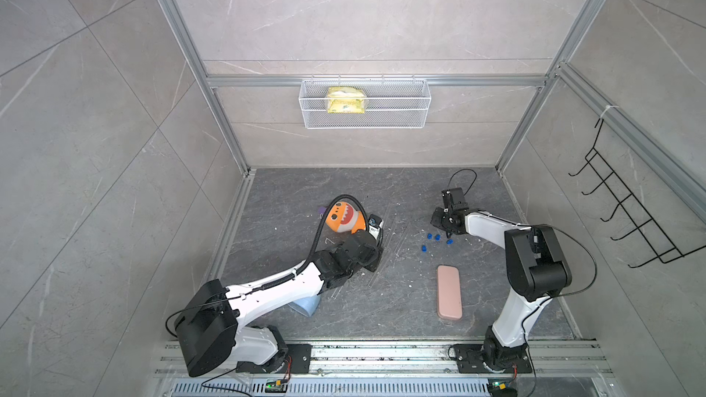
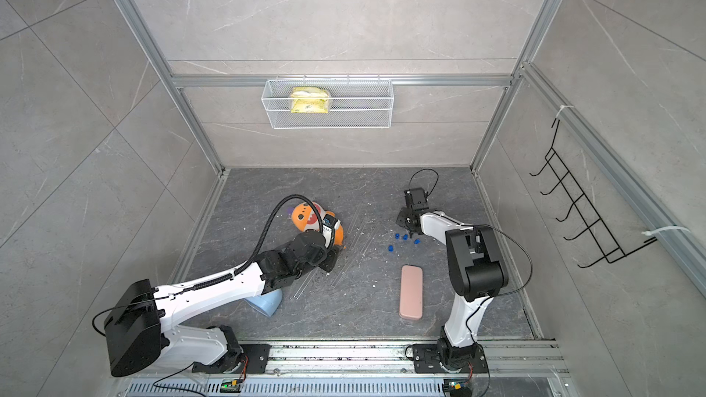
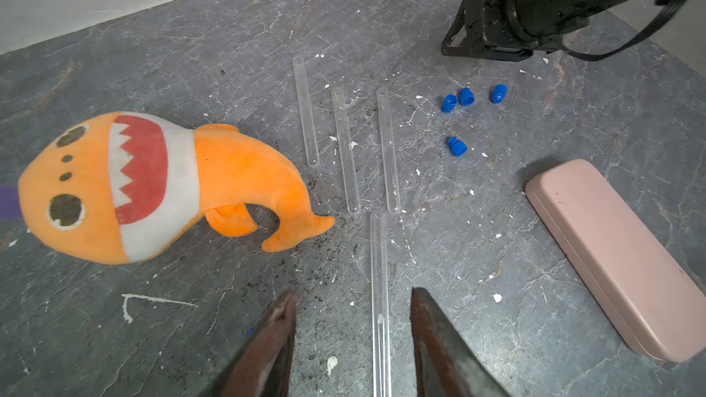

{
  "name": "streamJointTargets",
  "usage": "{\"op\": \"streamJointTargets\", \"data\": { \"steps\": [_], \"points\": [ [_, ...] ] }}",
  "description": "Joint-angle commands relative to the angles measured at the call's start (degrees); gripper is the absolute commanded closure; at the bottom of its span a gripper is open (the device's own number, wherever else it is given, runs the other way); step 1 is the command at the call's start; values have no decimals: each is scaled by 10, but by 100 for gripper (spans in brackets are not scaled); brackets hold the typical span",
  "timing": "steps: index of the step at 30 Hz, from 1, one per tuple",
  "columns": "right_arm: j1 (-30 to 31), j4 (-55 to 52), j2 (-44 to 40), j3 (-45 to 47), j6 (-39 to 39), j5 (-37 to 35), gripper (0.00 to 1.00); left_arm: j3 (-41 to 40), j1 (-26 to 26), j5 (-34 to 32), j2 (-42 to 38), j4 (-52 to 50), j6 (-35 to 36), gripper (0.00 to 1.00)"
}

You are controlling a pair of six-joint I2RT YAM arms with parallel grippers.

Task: Remove stoppers from test tubes
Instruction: Place the stopper at the center of the board.

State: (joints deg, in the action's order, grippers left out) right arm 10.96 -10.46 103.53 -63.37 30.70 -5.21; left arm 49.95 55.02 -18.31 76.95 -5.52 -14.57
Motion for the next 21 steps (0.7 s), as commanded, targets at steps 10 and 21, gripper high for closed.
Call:
{"op": "streamJointTargets", "data": {
  "steps": [10, 21],
  "points": [
    [51, -37, -242, 60, -49, 31, 68, -33, -68, -35, 10, -71, -87, 51],
    [80, -57, -310, 107, -49, 40, 66, -79, -91, 30, 47, -71, -135, 52]
  ]
}}
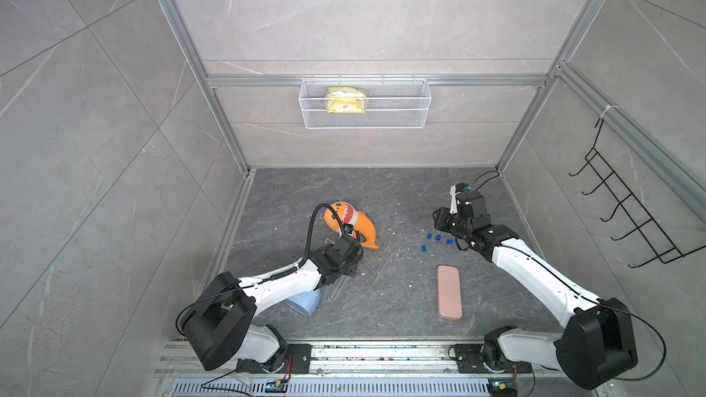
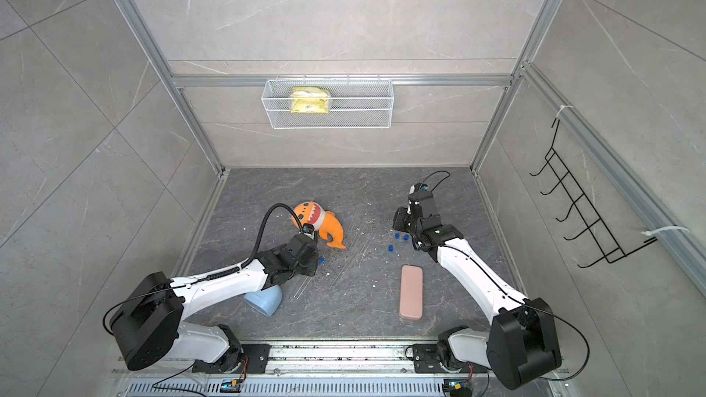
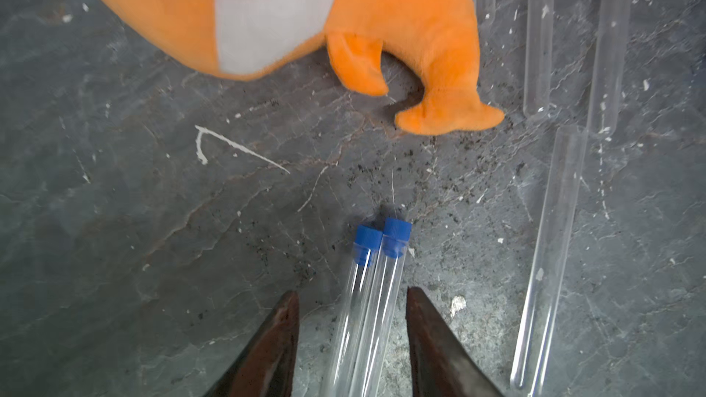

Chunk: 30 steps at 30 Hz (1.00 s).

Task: Remove stoppers from test tubes
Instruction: Place the stopper at the center of the board, then pick up the test tube at the center of the board.

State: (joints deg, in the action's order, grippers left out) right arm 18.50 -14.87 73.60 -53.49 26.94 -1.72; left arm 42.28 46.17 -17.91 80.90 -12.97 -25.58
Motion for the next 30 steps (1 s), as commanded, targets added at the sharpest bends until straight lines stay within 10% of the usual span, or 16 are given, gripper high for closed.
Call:
{"op": "streamJointTargets", "data": {
  "steps": [1, 30],
  "points": [
    [6, -14, -8, 8, -13, 6, 66, -5, -2, 31, 10, 9, -28, 53],
    [12, -7, 7, 10, -9, 15, 65, 0, 16, 72, 64, 24, -45, 62]
  ]
}}
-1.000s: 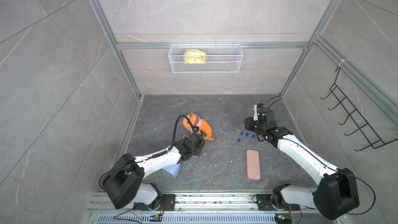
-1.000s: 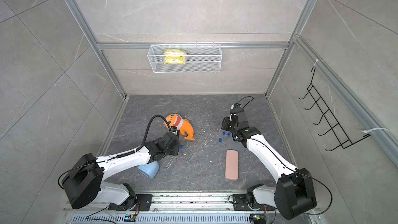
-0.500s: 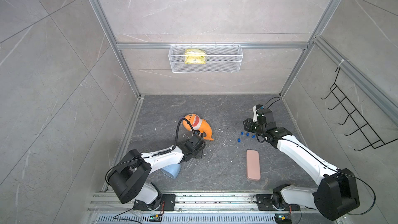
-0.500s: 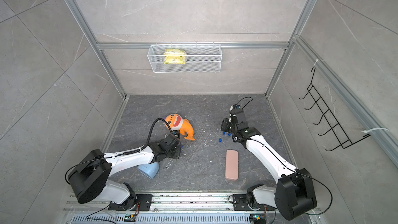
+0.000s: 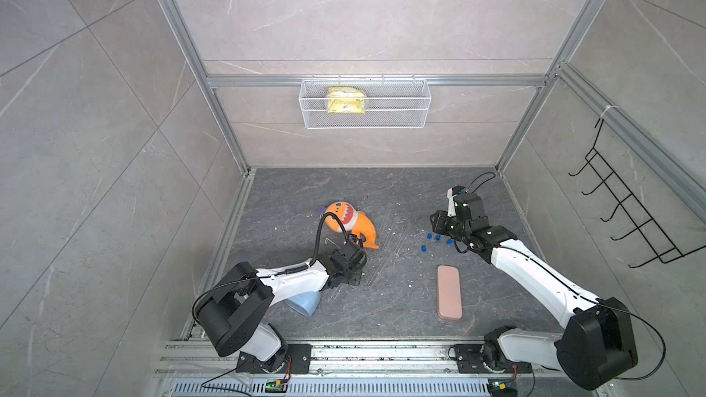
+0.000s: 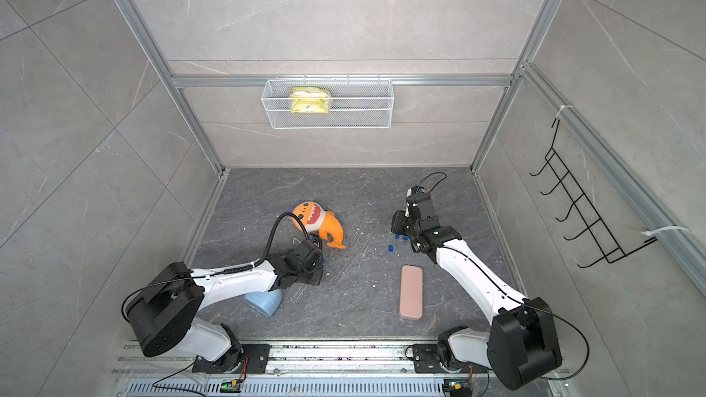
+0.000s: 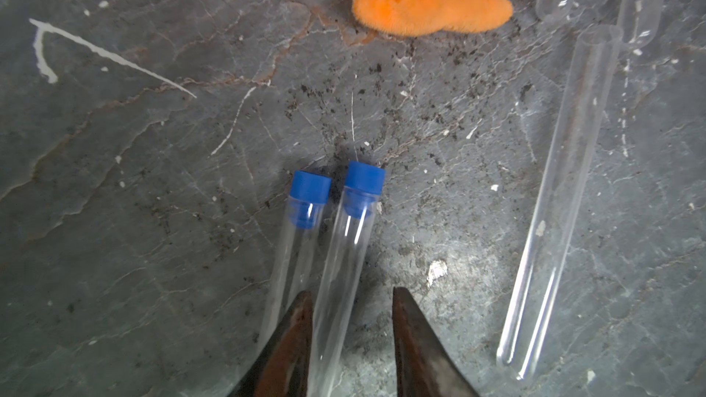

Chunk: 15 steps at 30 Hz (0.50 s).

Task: Remove stoppers from test tubes
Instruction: Pick up the test tube at the center of the board.

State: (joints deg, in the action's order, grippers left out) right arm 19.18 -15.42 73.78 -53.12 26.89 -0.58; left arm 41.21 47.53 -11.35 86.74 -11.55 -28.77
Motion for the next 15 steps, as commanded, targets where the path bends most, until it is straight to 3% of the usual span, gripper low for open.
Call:
{"op": "streamJointTargets", "data": {
  "steps": [1, 5, 15],
  "points": [
    [5, -3, 4, 7, -11, 3, 65, 11, 2, 6, 8, 10, -14, 62],
    [5, -7, 4, 6, -15, -3, 65, 15, 2, 7, 19, 5, -15, 63],
    [5, -1, 8, 11, -13, -3, 65, 4, 3, 14, 26, -9, -23, 75]
  ]
}}
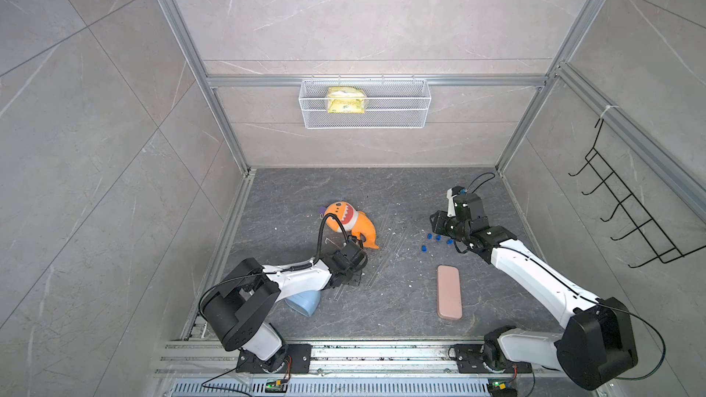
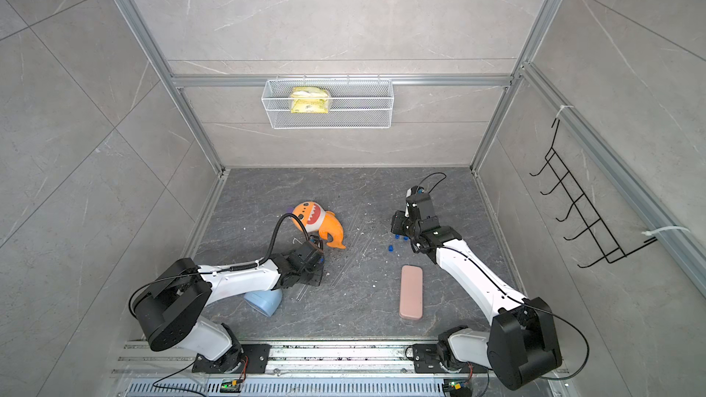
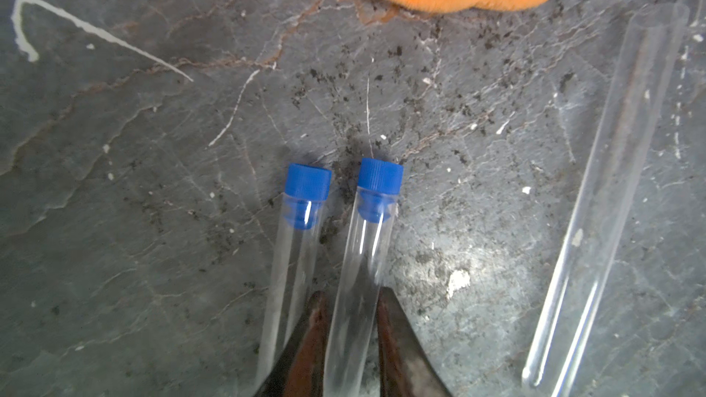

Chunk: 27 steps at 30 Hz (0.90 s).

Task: Remove stoppers from test tubes
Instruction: Pick up the test tube at the center of the board.

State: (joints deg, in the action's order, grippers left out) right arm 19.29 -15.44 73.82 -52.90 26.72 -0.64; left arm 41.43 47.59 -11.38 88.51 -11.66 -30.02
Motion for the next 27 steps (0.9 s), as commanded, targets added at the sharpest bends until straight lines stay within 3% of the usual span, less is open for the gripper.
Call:
{"op": "streamJointTargets", "data": {
  "steps": [1, 16, 27],
  "points": [
    [4, -2, 7, 9, -12, -2, 65, 3, 2, 15, 11, -8, -10, 76],
    [4, -8, -3, 5, -14, -3, 64, 15, 8, 15, 29, -12, -8, 89],
    [4, -26, -42, -21, -3, 28, 64, 49, 18, 1, -82, 11, 82, 92]
  ]
}}
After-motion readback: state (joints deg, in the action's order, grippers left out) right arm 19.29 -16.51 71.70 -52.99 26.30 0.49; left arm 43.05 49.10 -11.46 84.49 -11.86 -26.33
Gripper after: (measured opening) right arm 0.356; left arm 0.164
